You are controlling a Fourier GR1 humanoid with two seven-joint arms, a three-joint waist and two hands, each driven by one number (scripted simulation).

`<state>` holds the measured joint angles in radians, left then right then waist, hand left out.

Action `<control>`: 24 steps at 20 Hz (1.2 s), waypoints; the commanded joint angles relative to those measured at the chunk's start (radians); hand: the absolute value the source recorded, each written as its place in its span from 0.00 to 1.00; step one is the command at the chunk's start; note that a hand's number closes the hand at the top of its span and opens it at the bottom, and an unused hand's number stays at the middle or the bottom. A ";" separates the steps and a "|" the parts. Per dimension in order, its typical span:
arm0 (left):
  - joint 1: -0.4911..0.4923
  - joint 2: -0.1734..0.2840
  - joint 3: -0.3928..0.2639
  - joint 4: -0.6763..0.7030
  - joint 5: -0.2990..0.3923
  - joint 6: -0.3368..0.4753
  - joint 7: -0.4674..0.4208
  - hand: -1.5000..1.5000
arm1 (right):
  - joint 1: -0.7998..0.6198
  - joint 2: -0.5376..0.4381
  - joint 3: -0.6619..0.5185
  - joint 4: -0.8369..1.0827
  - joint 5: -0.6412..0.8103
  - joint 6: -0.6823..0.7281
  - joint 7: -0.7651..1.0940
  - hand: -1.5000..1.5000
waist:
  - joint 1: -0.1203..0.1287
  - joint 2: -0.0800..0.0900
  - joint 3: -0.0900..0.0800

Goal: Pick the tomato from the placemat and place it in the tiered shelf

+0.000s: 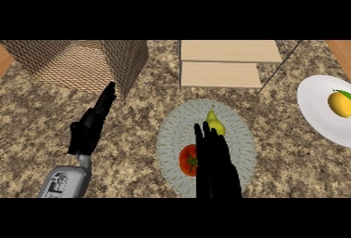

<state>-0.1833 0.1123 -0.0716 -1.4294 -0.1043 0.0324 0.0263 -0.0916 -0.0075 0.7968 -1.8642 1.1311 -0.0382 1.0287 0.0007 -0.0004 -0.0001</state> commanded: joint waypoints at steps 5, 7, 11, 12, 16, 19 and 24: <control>-0.034 -0.012 0.023 0.011 -0.007 -0.009 0.018 0.50 | -0.020 0.007 -0.055 0.090 -0.032 -0.030 0.006 0.00 | 0.000 0.001 0.000; 0.035 -0.005 0.012 -0.021 -0.008 -0.030 -0.028 0.50 | 0.030 0.007 -0.036 0.163 -0.006 -0.140 -0.063 0.00 | 0.000 0.000 0.000; -0.051 -0.022 0.029 0.030 -0.023 -0.019 0.015 0.50 | -0.038 0.007 -0.061 0.125 -0.052 -0.051 -0.020 0.00 | -0.002 0.000 0.000; 0.017 -0.006 0.038 0.024 -0.012 -0.037 -0.054 0.50 | 0.031 -0.006 -0.073 0.174 -0.031 -0.144 -0.100 0.00 | -0.002 0.000 0.000; 0.017 -0.029 0.022 -0.031 -0.031 -0.026 0.015 0.50 | -0.014 0.007 -0.029 0.188 -0.056 -0.136 -0.037 0.00 | 0.000 0.000 0.000; 0.061 -0.001 0.040 -0.068 -0.008 -0.061 0.018 0.50 | 0.059 0.007 -0.009 0.188 -0.028 -0.132 -0.069 0.00 | 0.001 -0.001 0.000; 0.020 -0.016 0.055 0.061 -0.038 -0.039 -0.079 0.50 | 0.013 0.005 -0.046 0.237 -0.047 -0.049 -0.111 1.00 | -0.001 0.001 0.000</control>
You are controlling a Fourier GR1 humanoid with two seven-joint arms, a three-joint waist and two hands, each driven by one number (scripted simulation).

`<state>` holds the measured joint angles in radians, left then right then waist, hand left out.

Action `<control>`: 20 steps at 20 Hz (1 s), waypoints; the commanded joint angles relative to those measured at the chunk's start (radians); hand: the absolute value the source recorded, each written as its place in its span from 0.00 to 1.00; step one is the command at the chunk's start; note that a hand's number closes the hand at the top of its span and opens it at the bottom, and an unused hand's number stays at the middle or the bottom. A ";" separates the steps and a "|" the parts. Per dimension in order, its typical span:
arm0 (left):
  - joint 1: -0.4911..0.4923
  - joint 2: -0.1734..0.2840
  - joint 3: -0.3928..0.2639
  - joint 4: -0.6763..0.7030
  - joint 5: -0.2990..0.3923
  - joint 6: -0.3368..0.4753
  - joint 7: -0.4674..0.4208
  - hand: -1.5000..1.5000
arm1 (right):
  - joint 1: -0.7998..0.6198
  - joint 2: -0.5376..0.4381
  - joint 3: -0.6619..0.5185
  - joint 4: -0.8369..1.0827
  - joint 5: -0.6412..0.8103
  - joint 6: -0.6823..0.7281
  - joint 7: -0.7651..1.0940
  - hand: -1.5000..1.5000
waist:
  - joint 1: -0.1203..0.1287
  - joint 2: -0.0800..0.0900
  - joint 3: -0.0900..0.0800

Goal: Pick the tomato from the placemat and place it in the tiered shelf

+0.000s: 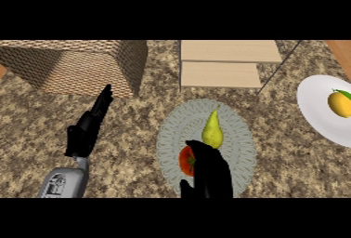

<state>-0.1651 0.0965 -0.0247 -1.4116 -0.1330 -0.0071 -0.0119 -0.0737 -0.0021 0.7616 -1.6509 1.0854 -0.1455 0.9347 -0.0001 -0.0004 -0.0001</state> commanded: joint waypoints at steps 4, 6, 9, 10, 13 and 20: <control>0.008 0.014 0.013 -0.039 0.011 -0.028 0.007 0.50 | -0.014 -0.040 -0.023 0.094 0.040 -0.004 -0.094 1.00 | 0.001 0.000 0.000; 0.016 -0.020 -0.006 -0.055 -0.003 -0.004 0.041 0.50 | 0.003 -0.008 0.000 -0.040 0.087 0.079 -0.029 1.00 | -0.001 -0.001 0.000; -0.040 0.024 0.050 0.044 0.018 -0.046 -0.006 0.50 | -0.029 0.002 0.012 0.029 0.087 -0.007 -0.035 1.00 | -0.001 0.000 0.000; 0.019 -0.014 0.000 -0.050 0.003 -0.031 0.018 0.50 | -0.011 0.001 -0.031 -0.005 0.085 0.037 -0.074 1.00 | 0.000 0.000 0.000; 0.012 -0.012 -0.024 -0.112 -0.019 -0.021 0.097 0.50 | -0.246 0.002 0.070 0.166 -0.070 -0.028 0.130 1.00 | 0.017 0.001 0.000; -0.004 -0.026 -0.036 -0.034 -0.019 -0.037 0.026 0.50 | -0.515 0.002 0.160 0.184 -0.330 -0.087 0.388 1.00 | 0.068 0.005 0.000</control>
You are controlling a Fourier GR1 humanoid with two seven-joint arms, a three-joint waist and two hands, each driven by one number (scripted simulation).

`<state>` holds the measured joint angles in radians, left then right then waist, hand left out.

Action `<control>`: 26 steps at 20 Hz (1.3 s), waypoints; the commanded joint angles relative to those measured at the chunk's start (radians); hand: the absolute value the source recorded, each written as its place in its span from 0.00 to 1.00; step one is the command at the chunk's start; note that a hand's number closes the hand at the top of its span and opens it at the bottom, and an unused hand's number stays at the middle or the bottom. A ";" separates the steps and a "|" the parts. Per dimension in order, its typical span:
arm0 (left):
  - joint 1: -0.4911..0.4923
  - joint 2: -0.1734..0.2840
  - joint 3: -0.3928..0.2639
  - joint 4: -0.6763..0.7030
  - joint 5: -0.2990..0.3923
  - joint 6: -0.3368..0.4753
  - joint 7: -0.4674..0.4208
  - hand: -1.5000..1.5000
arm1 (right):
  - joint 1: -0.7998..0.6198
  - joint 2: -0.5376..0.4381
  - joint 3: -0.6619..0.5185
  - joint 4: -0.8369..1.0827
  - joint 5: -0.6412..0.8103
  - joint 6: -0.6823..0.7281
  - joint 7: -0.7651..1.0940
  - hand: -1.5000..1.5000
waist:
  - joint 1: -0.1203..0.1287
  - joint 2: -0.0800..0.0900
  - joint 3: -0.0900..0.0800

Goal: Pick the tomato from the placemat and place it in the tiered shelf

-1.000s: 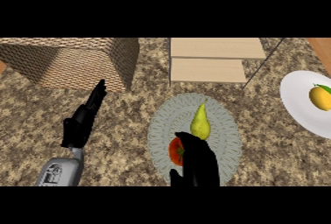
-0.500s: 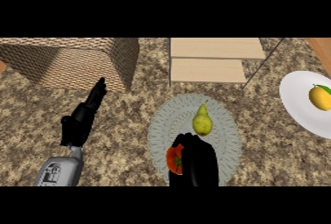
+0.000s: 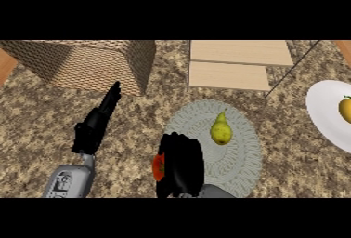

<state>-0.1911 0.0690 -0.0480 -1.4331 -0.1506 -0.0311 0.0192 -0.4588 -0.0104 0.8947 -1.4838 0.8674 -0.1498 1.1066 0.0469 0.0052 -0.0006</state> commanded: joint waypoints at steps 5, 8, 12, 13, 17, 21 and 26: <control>-0.010 -0.002 -0.004 -0.009 -0.014 0.012 0.010 0.50 | -0.192 0.010 -0.040 -0.092 -0.084 -0.274 0.169 1.00 | 0.003 -0.008 0.001; -0.013 0.012 0.012 0.009 0.010 -0.015 0.006 0.50 | -0.298 0.010 -0.028 -0.118 -0.031 -0.277 0.255 1.00 | 0.002 -0.013 -0.001; 0.009 0.010 0.009 -0.001 0.015 -0.020 0.022 0.50 | -0.382 0.010 -0.067 -0.174 0.025 -0.241 0.341 1.00 | -0.010 -0.022 -0.002; -0.057 0.024 0.048 0.033 0.024 -0.012 0.037 0.50 | -0.388 0.010 -0.058 -0.179 0.043 -0.239 0.364 1.00 | -0.027 -0.020 -0.002; -0.021 -0.032 0.005 0.047 -0.012 0.035 0.018 0.50 | -0.474 0.010 -0.132 -0.125 0.120 -0.162 0.379 1.00 | -0.038 -0.020 -0.003; -0.002 -0.001 0.026 0.039 -0.003 0.020 0.000 0.50 | -0.558 0.010 -0.234 -0.126 0.177 -0.070 0.380 1.00 | -0.046 -0.023 -0.003; 0.036 -0.023 0.000 0.018 -0.021 0.038 0.000 0.50 | -0.639 0.010 -0.322 -0.075 0.266 -0.010 0.381 1.00 | -0.043 -0.025 -0.002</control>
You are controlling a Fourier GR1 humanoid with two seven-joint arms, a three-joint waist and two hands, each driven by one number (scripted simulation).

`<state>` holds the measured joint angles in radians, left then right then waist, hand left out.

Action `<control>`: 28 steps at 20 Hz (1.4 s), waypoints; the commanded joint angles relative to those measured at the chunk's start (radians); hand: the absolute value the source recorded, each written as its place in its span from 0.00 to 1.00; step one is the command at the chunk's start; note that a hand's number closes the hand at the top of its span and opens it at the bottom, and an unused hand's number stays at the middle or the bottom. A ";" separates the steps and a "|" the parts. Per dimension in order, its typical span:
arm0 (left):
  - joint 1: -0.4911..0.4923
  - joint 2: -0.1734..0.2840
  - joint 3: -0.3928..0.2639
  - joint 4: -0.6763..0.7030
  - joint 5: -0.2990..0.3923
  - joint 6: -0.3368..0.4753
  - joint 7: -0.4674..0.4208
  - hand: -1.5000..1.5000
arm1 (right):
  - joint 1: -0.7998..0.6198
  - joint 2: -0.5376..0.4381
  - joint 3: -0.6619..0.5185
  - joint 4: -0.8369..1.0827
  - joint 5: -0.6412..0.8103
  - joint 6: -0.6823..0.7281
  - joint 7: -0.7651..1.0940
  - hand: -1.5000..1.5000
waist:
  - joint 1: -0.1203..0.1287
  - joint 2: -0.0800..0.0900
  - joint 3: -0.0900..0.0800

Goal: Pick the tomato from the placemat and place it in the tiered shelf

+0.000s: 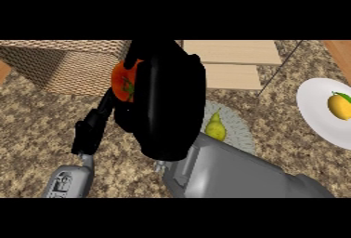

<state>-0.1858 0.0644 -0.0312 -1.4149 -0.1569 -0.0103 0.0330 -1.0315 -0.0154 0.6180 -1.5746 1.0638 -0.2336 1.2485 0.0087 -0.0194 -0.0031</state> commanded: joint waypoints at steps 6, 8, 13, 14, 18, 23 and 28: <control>-0.004 0.002 0.001 -0.006 -0.007 0.007 -0.024 0.50 | -0.183 0.015 -0.144 0.073 0.099 0.134 0.239 1.00 | 0.002 0.008 0.001; -0.010 -0.009 0.002 -0.007 0.005 0.003 0.005 0.50 | -0.255 0.015 -0.207 0.106 0.084 0.189 0.239 1.00 | 0.002 0.009 0.001; 0.012 0.008 -0.006 -0.022 0.000 -0.015 -0.016 0.50 | -0.302 0.015 -0.317 0.178 0.148 0.214 0.158 1.00 | 0.000 0.014 0.002; 0.013 -0.005 -0.008 -0.017 -0.012 0.008 -0.015 0.50 | -0.294 0.015 -0.296 0.177 0.167 0.203 0.174 1.00 | 0.000 0.014 0.002; 0.007 0.010 0.004 -0.049 0.015 -0.021 0.020 0.50 | -0.358 0.014 -0.401 0.208 0.200 0.267 0.094 1.00 | -0.003 0.014 0.002; 0.004 0.024 0.017 -0.038 0.009 -0.020 0.001 0.50 | -0.335 -0.004 -0.427 0.275 0.251 0.230 -0.010 1.00 | -0.003 0.018 0.002; 0.007 0.005 0.012 -0.037 0.008 -0.008 0.001 0.50 | -0.354 -0.025 -0.491 0.347 0.275 0.229 -0.095 1.00 | -0.001 0.019 0.002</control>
<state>-0.1758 0.0715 -0.0246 -1.4544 -0.1541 -0.0180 0.0324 -1.3635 -0.0332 0.1760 -1.2851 1.3190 -0.0126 1.0977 0.0064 -0.0018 -0.0008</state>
